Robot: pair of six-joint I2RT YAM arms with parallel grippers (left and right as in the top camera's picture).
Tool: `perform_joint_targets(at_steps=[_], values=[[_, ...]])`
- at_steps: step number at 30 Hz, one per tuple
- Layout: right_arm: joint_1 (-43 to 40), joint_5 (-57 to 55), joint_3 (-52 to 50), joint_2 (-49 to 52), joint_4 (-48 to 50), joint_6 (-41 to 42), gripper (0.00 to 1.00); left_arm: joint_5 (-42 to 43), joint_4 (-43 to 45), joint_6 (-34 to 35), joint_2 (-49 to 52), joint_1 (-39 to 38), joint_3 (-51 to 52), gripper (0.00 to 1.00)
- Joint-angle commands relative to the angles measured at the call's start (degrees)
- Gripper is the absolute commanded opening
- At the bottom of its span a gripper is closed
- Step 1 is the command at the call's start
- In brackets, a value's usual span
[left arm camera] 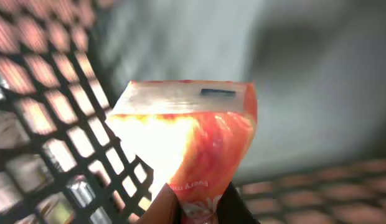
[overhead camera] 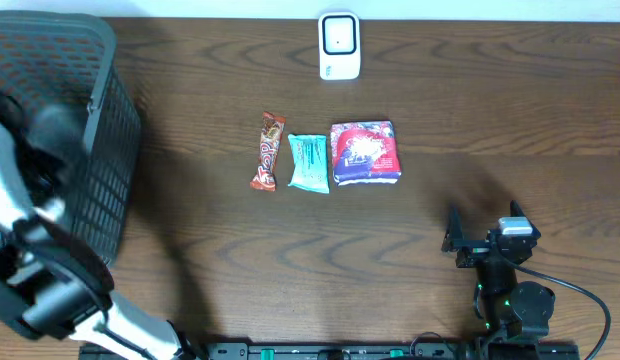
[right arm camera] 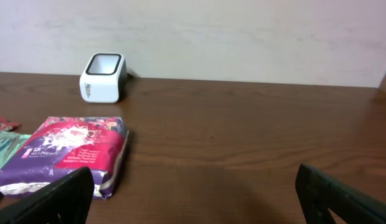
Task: Scan the item barcode
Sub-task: 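Reach into the basket and grasp the orange tissue packet, then place the orange packet left of the chocolate bar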
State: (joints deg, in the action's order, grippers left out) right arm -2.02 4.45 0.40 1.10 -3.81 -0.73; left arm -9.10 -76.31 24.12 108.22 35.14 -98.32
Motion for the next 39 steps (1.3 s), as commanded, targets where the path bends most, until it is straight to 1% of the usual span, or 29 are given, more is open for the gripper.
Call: perform_joint_targets(at_steps=[1,3,4,5,6,7,8,10,11,14,15,18,20,26,28,31,32,34,39], values=[[-0.2,-0.1,-0.1,-0.1,-0.2,-0.8,0.99,1.0,-0.3,-0.5,-9.3,-0.1,-15.6,0.07],[-0.2,-0.1,-0.1,-0.1,-0.2,-0.8,0.99,6.2,1.7,0.3,-11.9,-0.1,-19.5,0.07],[-0.2,-0.1,-0.1,-0.1,-0.2,-0.8,0.99,11.2,3.4,1.2,-13.3,-0.1,-21.2,0.07],[-0.2,0.0,-0.1,-0.1,-0.2,-0.8,0.99,21.6,6.8,3.3,-15.5,-0.2,-22.9,0.07],[-0.2,-0.1,-0.1,-0.1,-0.2,-0.8,0.99,27.2,8.8,4.7,-16.5,-0.6,-23.2,0.07],[-0.2,-0.1,-0.1,-0.1,-0.2,-0.8,0.99,30.8,10.4,5.6,-17.1,-1.2,-23.2,0.07],[-0.2,0.0,-0.1,-0.1,-0.2,-0.8,0.99,36.3,12.2,6.6,-17.6,-3.3,-23.2,0.07],[-0.2,-0.1,-0.1,-0.1,-0.2,-0.8,0.99,37.1,11.9,6.3,-17.4,-6.3,-23.1,0.07],[-0.2,-0.1,-0.1,-0.1,-0.2,-0.8,0.99,37.0,11.7,4.9,-17.3,-8.4,-23.0,0.07],[-0.2,0.0,-0.1,-0.1,-0.2,-0.8,0.99,36.9,11.7,-1.9,-16.6,-15.5,-22.9,0.07],[-0.2,-0.1,-0.1,-0.1,-0.2,-0.8,0.99,36.7,11.7,-5.2,-16.0,-20.2,-22.9,0.07],[-0.2,-0.1,-0.1,-0.1,-0.2,-0.8,0.99,34.0,11.5,-8.0,-14.8,-28.2,-22.9,0.07],[-0.2,0.0,-0.1,-0.1,-0.2,-0.8,0.99,30.4,10.4,-9.4,-13.4,-33.5,-22.8,0.07],[-0.2,0.0,-0.1,-0.1,-0.2,-0.8,0.99,16.8,4.7,-9.5,-7.5,-45.1,-21.0,0.08],[-0.2,0.0,-0.1,-0.1,-0.2,-0.8,0.99,12.2,1.4,-9.5,-3.2,-48.5,-20.2,0.07],[-0.2,-0.1,-0.1,-0.1,-0.2,-0.8,0.99,12.0,-1.4,-9.5,1.7,-50.6,-20.0,0.07],[-0.2,-0.1,-0.1,-0.1,-0.2,-0.8,0.99,11.7,-2.8,-9.5,4.8,-51.4,-20.0,0.08],[-0.2,-0.1,-0.1,-0.1,-0.2,-0.8,0.99,9.8,-4.0,-9.5,8.1,-51.8,-20.0,0.07],[-0.2,0.0,-0.1,-0.1,-0.2,-0.8,0.99,-2.4,-7.1,-7.6,14.9,-51.6,-20.0,0.07]])
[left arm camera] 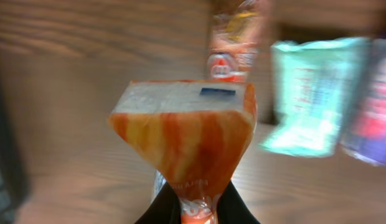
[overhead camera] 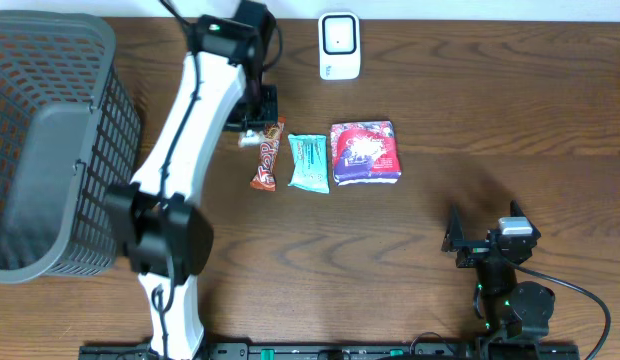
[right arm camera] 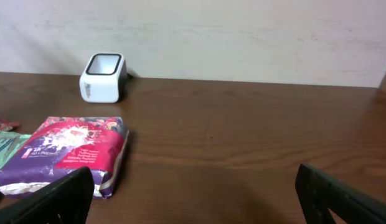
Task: Scan the item barcode
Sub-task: 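Place the orange packet left of the chocolate bar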
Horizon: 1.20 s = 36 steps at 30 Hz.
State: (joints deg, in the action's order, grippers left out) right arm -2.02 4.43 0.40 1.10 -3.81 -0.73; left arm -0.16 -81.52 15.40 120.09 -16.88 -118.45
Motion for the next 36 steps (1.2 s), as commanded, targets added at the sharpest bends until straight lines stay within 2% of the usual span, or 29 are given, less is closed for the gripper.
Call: perform_joint_targets(at_steps=[1,5,12,13,14,15,16,30,35,36], values=[[-0.2,0.0,-0.1,-0.1,-0.2,-0.8,0.99,-13.5,-2.7,2.2,4.5,0.5,0.1,0.07],[-0.2,0.0,-0.1,-0.1,-0.2,-0.8,0.99,-13.7,-4.2,2.7,8.2,0.7,0.1,0.07],[-0.2,0.0,-0.1,-0.1,-0.2,-0.8,0.99,-6.3,-2.8,2.7,11.0,0.7,0.1,0.08],[-0.2,0.0,-0.1,-0.1,-0.2,-0.8,0.99,-6.3,-2.4,2.7,11.0,0.7,0.1,0.15],[-0.2,0.0,-0.1,-0.1,-0.2,-0.8,0.99,-6.3,-1.8,2.7,11.0,0.7,0.1,0.42],[-0.2,0.0,-0.1,-0.1,-0.2,-0.8,0.99,-6.3,-1.7,2.7,11.0,0.7,0.1,0.57],[-0.2,0.0,-0.1,-0.1,-0.2,-0.8,0.99,-6.3,-1.7,2.7,11.0,0.7,0.1,0.68],[-0.2,0.0,-0.1,-0.1,-0.2,-0.8,0.99,-6.3,-6.0,3.6,7.4,2.3,-1.8,0.72],[-0.2,0.0,-0.1,-0.1,-0.2,-0.8,0.99,-6.3,-6.1,9.4,-0.3,5.5,-1.9,0.82],[-0.2,0.0,-0.1,-0.1,-0.2,-0.8,0.99,-6.3,-6.1,10.3,-2.0,6.2,-1.9,0.90]])
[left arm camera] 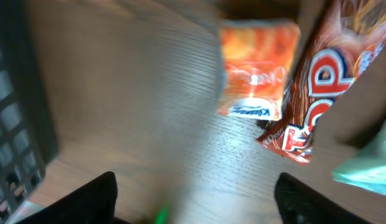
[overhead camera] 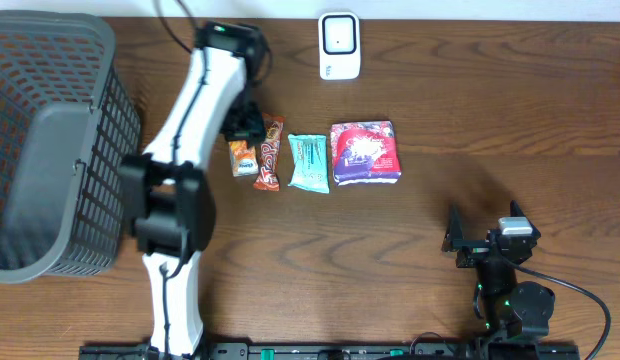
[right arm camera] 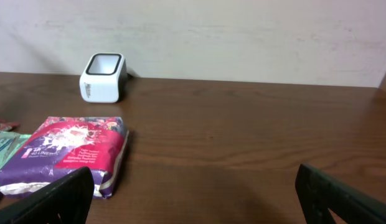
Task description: Scan the item barcode
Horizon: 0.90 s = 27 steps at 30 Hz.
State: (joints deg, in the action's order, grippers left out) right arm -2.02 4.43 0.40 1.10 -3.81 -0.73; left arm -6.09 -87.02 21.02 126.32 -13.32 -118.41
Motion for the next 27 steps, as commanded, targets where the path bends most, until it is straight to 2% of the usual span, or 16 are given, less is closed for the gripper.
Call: perform_joint_targets(at_steps=[1,5,11,16,27], values=[[-0.2,0.0,-0.1,-0.1,-0.2,-0.8,0.99,-0.3,-0.6,5.7,-10.8,3.8,-1.9,0.99],[-0.2,0.0,-0.1,-0.1,-0.2,-0.8,0.99,-0.3,-1.9,7.0,-18.0,6.5,-1.9,0.98],[-0.2,0.0,-0.1,-0.1,-0.2,-0.8,0.99,-0.3,-3.6,7.4,-23.6,6.9,-1.9,0.98],[-0.2,0.0,-0.1,-0.1,-0.2,-0.8,0.99,-0.4,-7.3,7.3,-24.3,6.9,-1.8,0.98],[-0.2,0.0,-0.1,-0.1,-0.2,-0.8,0.99,-0.4,-7.5,7.4,-24.3,6.9,-1.4,0.98]])
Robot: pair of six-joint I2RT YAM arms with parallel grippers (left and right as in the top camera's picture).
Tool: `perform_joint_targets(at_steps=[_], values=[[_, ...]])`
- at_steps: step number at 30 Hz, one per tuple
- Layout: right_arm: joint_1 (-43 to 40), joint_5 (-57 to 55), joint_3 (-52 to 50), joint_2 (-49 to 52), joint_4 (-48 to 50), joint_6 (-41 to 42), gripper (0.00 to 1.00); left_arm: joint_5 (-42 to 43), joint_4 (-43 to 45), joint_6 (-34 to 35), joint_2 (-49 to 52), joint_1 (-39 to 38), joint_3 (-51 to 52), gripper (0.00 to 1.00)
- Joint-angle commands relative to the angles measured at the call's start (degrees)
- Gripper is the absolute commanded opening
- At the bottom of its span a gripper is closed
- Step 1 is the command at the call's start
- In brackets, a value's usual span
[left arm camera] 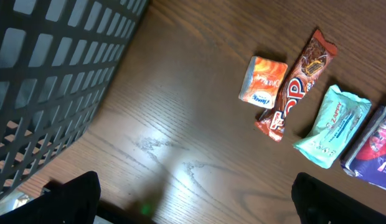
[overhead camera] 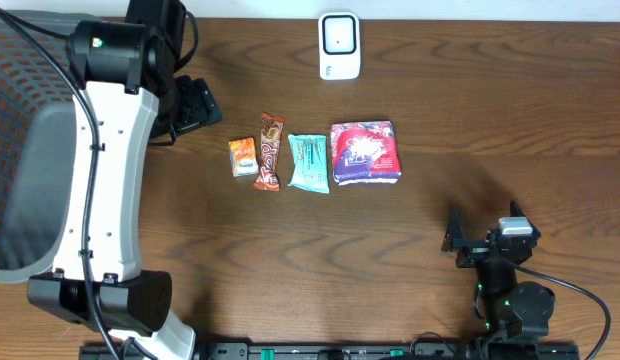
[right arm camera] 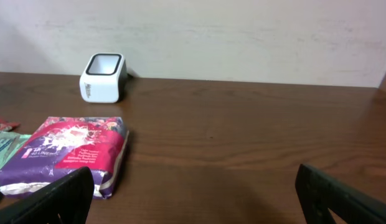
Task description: Scan the item barcode
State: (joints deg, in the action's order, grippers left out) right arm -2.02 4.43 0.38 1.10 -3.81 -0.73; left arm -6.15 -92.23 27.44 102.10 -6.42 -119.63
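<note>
A white barcode scanner (overhead camera: 339, 45) stands at the table's far edge, also seen in the right wrist view (right arm camera: 103, 77). A row of items lies mid-table: a small orange packet (overhead camera: 242, 157) (left arm camera: 263, 81), a red-brown bar (overhead camera: 268, 151), a teal packet (overhead camera: 309, 162) and a purple pack (overhead camera: 364, 153). My left gripper (overhead camera: 195, 105) hangs open and empty left of the row, beside the basket; its fingers (left arm camera: 75, 194) frame bare wood. My right gripper (overhead camera: 480, 245) rests open and empty at the near right.
A large dark wire basket (overhead camera: 50, 150) fills the left end of the table, and its mesh wall (left arm camera: 50, 81) is close to my left gripper. The wall runs behind the scanner.
My left gripper was open low over the orange packet and the bar. It now stands higher and further left, next to the basket. The packet lies where it was; the right arm is unmoved.
My left gripper was shut on the orange packet at the basket. Then it held the packet over the table by the bar. Then the packet lay left of the bar with the gripper open above it. Now the gripper is back beside the basket.
</note>
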Motion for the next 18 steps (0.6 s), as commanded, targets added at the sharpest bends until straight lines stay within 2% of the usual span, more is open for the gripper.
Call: perform_joint_targets(at_steps=[1,18], values=[[-0.2,0.0,-0.1,-0.1,-0.2,-0.8,0.99,-0.3,-2.3,0.9,-0.1,0.0,-0.2,0.98],[-0.2,0.0,-0.1,-0.1,-0.2,-0.8,0.99,-0.3,-3.1,0.9,-0.1,0.0,-0.2,0.98]])
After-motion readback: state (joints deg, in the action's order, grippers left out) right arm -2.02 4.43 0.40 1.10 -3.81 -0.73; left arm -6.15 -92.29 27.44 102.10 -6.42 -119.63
